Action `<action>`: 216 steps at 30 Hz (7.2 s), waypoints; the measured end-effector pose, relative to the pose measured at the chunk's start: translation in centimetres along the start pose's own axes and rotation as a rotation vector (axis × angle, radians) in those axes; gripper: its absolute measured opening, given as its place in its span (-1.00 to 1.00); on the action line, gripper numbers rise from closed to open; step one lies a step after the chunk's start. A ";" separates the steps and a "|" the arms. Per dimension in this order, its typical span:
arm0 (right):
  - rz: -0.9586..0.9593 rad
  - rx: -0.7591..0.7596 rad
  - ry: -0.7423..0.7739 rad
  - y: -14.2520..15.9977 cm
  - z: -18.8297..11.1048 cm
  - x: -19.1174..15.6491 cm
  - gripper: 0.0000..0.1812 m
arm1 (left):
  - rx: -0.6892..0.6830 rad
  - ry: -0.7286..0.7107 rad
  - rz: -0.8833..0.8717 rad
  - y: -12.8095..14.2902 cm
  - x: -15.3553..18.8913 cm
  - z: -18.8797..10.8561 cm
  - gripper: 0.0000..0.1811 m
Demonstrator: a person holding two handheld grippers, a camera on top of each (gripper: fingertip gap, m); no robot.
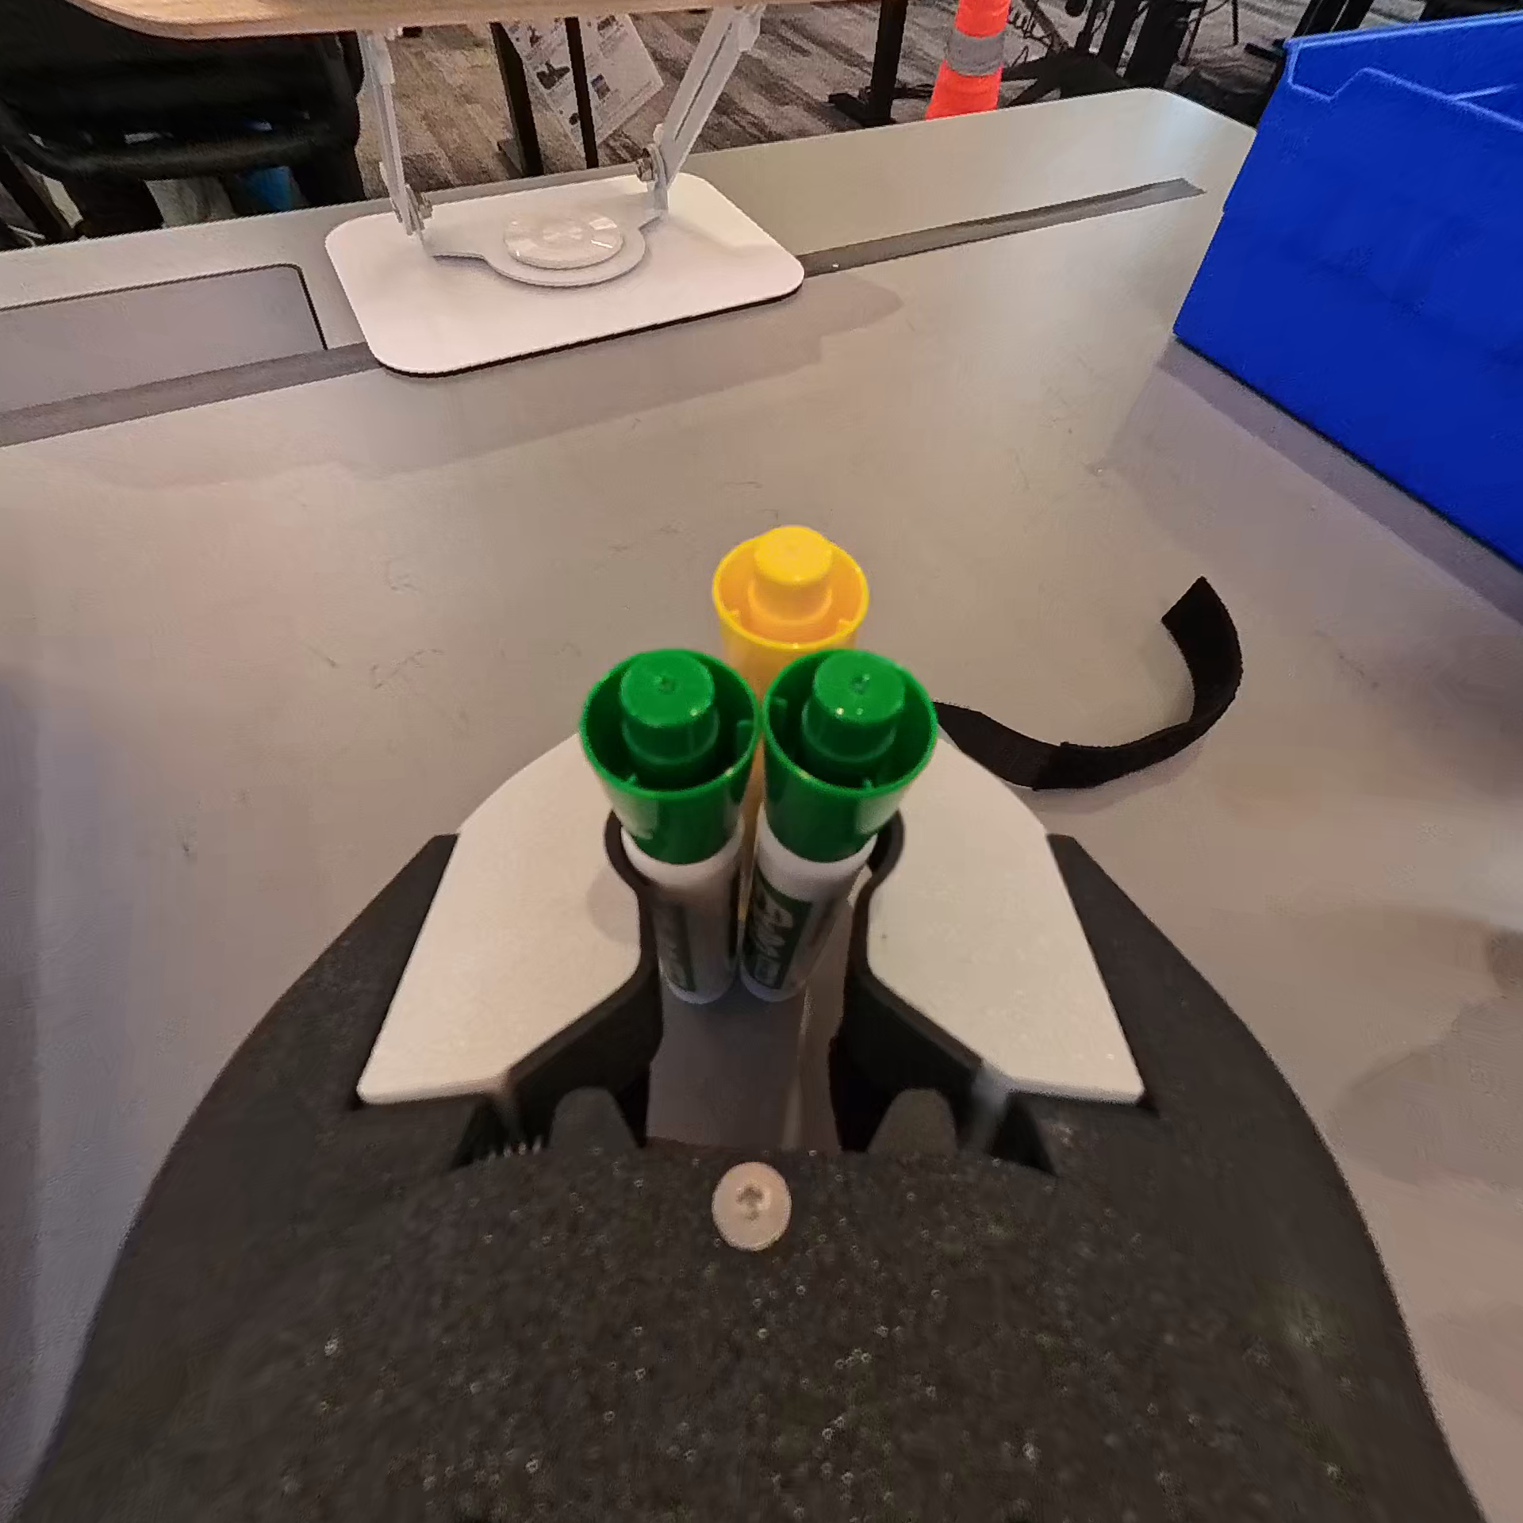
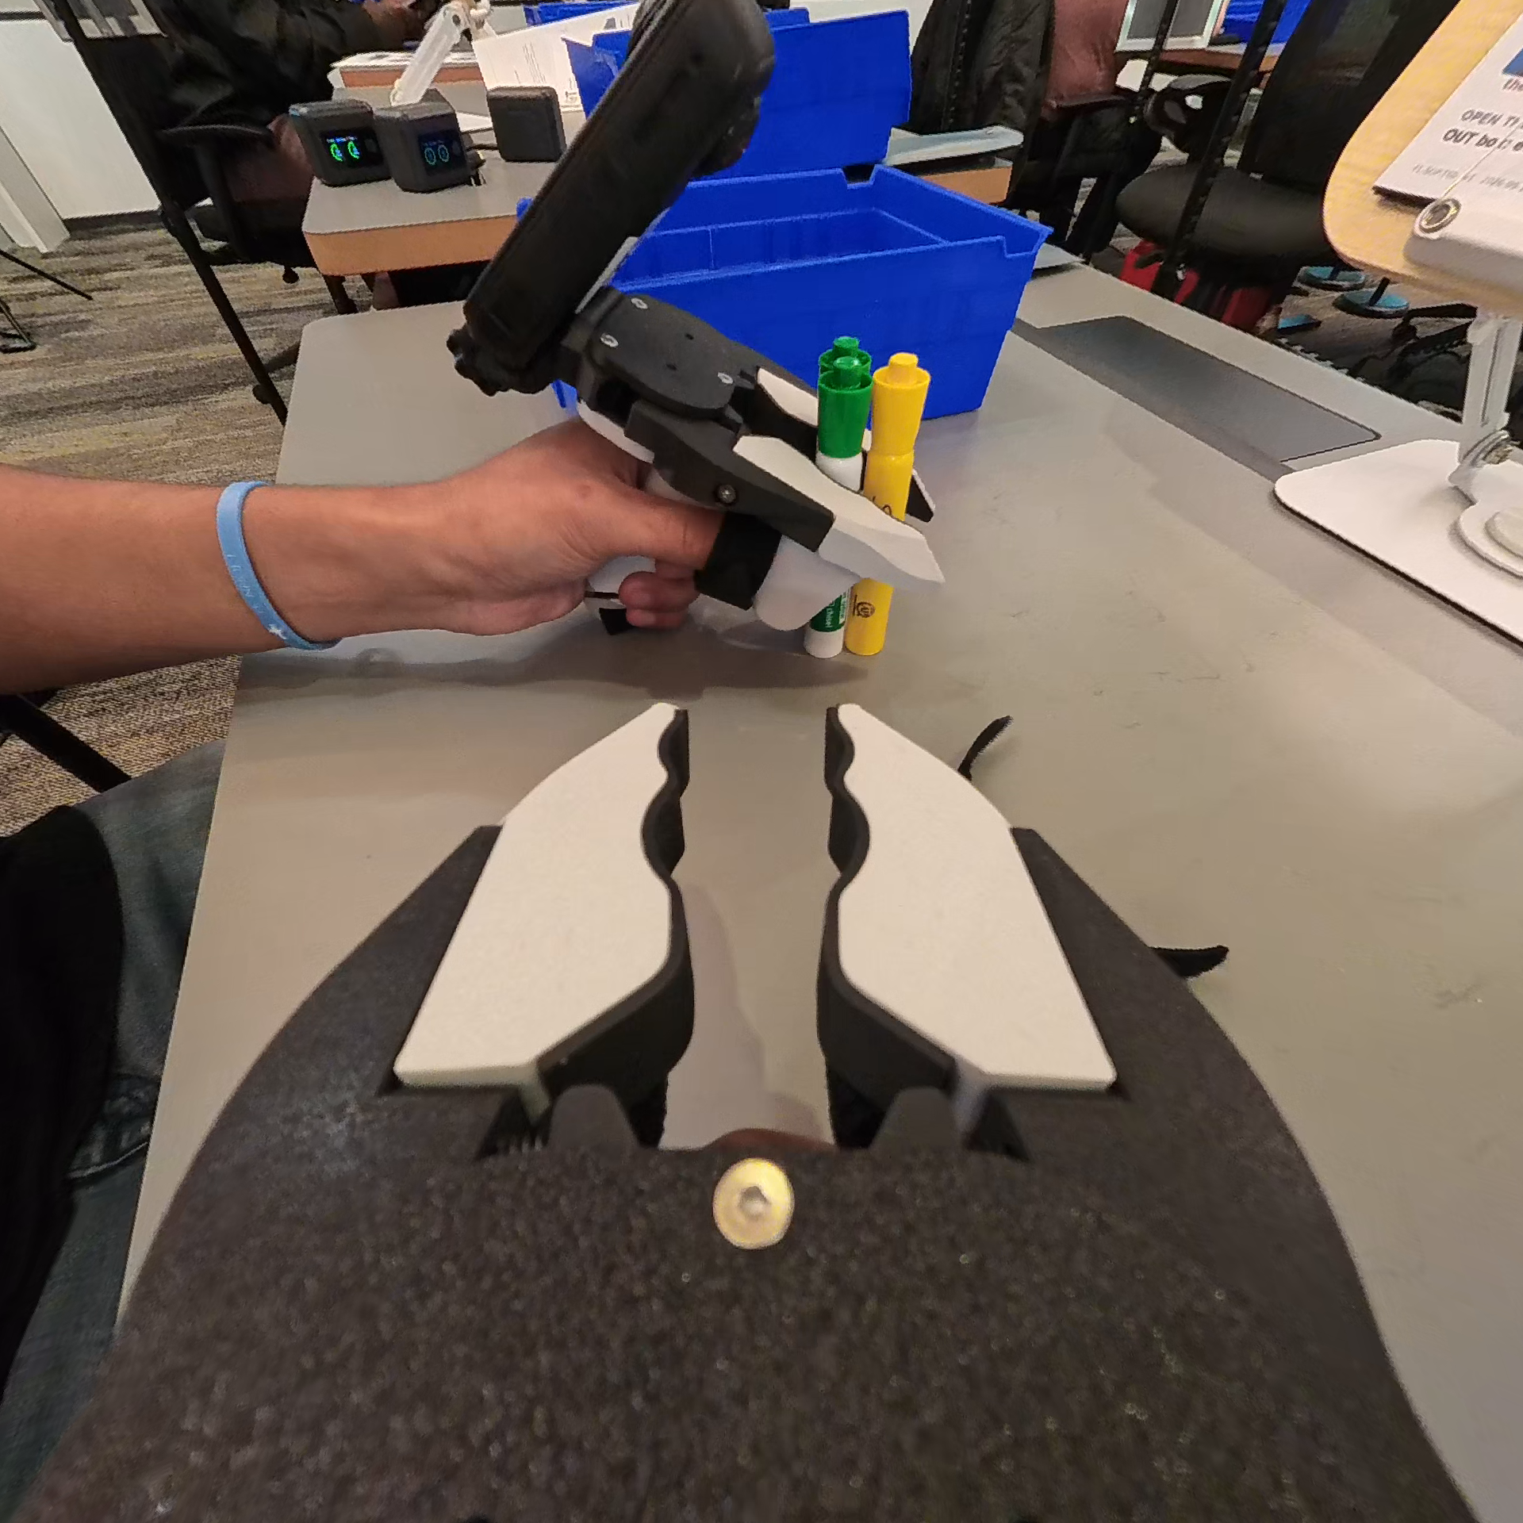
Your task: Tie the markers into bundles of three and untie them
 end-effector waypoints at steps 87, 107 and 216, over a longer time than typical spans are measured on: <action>-0.033 -0.157 0.001 -8.3 7.0 7.6 -0.80 | 0.409 0.748 -0.081 -1.4 -2.7 -6.6 -0.52; 0.112 -0.569 -0.587 -14.8 4.8 7.0 -0.80 | 0.439 1.215 -0.050 -4.7 3.5 -3.9 -0.52; 0.256 0.165 -0.090 -7.2 -1.0 3.0 -0.80 | 0.507 1.283 -0.145 -5.9 1.6 -5.5 -0.53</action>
Point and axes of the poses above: each gripper's, where its closed fingertips meet, z out along the fingers, y out of its underside, x = y × z across the jaws, the point moved 8 cm from there along -z, back along the fingers, and after that the axes turned 11 degrees about -x, right-handed, at the moved point
